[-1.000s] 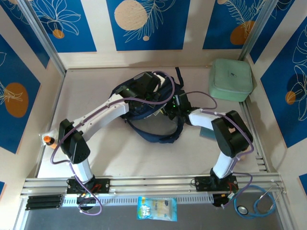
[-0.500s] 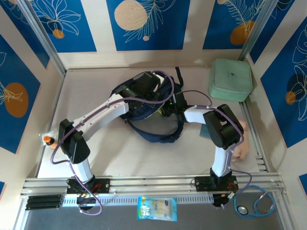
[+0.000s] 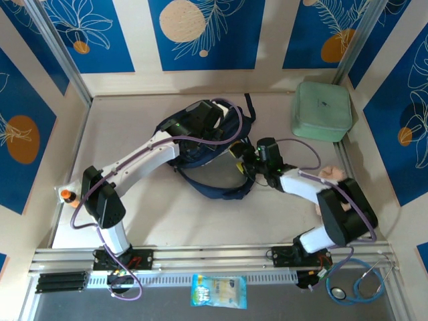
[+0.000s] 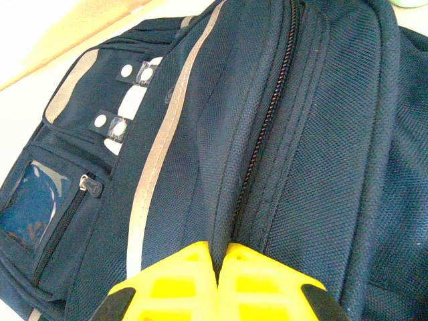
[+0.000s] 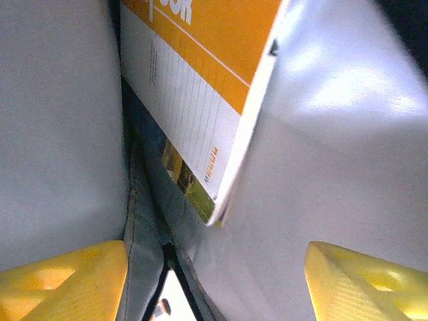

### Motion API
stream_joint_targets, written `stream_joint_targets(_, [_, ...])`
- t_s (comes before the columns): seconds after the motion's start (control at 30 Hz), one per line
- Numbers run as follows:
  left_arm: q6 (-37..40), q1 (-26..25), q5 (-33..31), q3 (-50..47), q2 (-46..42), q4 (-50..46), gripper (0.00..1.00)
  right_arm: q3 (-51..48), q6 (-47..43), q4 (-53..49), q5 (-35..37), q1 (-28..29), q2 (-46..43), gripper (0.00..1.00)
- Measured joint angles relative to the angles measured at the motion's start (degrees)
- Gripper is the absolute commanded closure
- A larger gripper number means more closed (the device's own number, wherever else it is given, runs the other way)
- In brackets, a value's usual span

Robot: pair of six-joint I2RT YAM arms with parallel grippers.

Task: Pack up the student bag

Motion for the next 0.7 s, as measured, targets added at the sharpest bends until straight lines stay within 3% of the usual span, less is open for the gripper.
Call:
stream_joint_targets(0.1, [-0.2, 0.0, 1.8, -0.9, 0.0, 0.6, 1.00, -2.3, -2.7, -6.7, 4.4, -0.4, -8.9, 0.28])
stream_joint_targets(0.23, [-0.4, 0.4, 6.7, -1.2, 0.5, 1.1, 0.91, -2.3, -7.9, -15.2, 9.8, -1.1, -18.6, 0.28])
stream_joint_targets(0.4, [-3.1, 0.5, 13.5, -2.3, 1.9, 5.6, 0.49, 2.1, -16.4, -25.0, 13.6, -2.2, -23.8, 0.26])
stream_joint_targets(0.47, [-4.1, 0.6, 15.7, -3.2, 2.0, 7.7, 0.39, 3.9, -19.1, -27.1, 14.2, -2.4, -24.3, 0.25])
stream_joint_targets(0.6, [-6.3, 1.5, 18.6, -7.8, 1.7, 11.9, 0.30, 5.6, -23.1, -29.1, 14.0, -2.5, -24.5, 0.24])
stream_joint_targets(0.7, [-9.2, 4.3, 20.3, -14.8, -0.7, 14.0, 0.28, 5.6, -24.6, -29.9, 13.0, -2.4, -23.9, 0.23])
